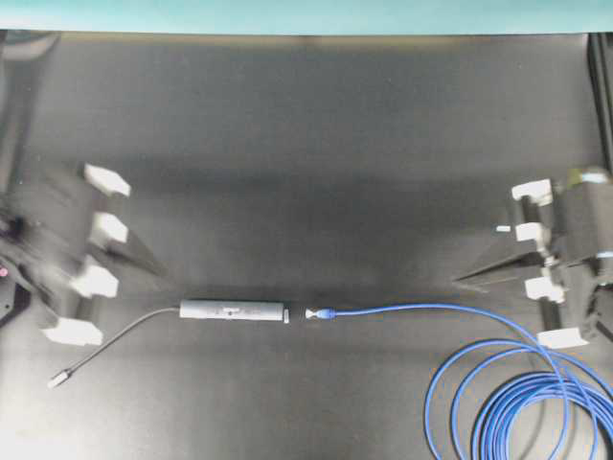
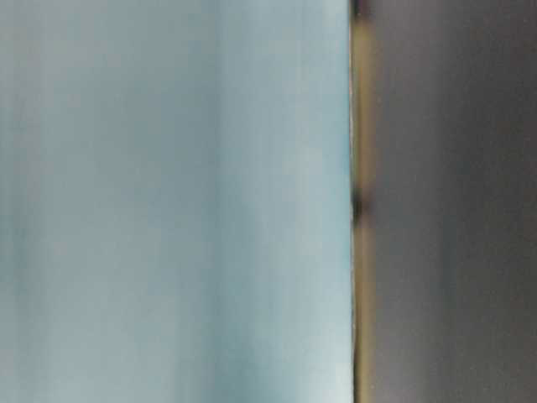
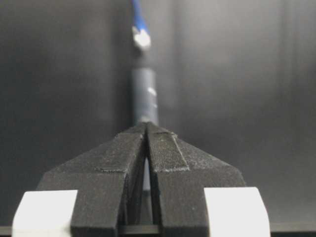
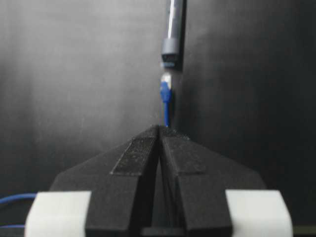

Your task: Insert the LAN cable into the hub.

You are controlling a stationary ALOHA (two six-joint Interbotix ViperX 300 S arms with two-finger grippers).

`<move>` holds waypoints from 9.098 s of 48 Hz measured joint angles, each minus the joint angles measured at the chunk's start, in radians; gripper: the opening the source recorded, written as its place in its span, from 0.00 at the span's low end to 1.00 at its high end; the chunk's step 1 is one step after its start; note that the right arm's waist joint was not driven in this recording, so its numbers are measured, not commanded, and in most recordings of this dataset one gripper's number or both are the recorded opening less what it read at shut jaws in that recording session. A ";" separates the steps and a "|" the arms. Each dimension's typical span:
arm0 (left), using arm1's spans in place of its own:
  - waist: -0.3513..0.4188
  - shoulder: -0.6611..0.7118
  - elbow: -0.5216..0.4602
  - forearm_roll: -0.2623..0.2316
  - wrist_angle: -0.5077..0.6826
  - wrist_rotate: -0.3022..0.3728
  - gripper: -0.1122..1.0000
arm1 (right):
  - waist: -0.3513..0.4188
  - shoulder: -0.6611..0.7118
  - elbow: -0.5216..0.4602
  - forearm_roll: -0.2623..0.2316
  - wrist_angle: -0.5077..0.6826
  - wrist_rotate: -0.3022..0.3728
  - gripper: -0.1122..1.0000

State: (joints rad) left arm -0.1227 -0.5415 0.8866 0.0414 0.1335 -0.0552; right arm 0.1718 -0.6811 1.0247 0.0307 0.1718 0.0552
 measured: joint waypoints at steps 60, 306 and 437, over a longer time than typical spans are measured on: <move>0.012 0.629 0.291 0.000 -1.255 -0.138 0.79 | 0.000 0.037 -0.012 0.003 -0.137 0.086 0.10; 0.043 0.456 -0.155 0.000 -0.115 0.041 0.36 | 0.000 0.831 -0.262 0.092 -0.543 0.176 0.21; 0.028 0.503 -0.160 0.000 0.021 -0.032 0.81 | 0.000 0.683 -0.100 0.089 -0.405 0.132 0.85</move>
State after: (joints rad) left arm -0.0951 -0.0383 0.7271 0.0414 0.1549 -0.0874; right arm 0.1718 0.0015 0.9250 0.1197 -0.2332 0.1871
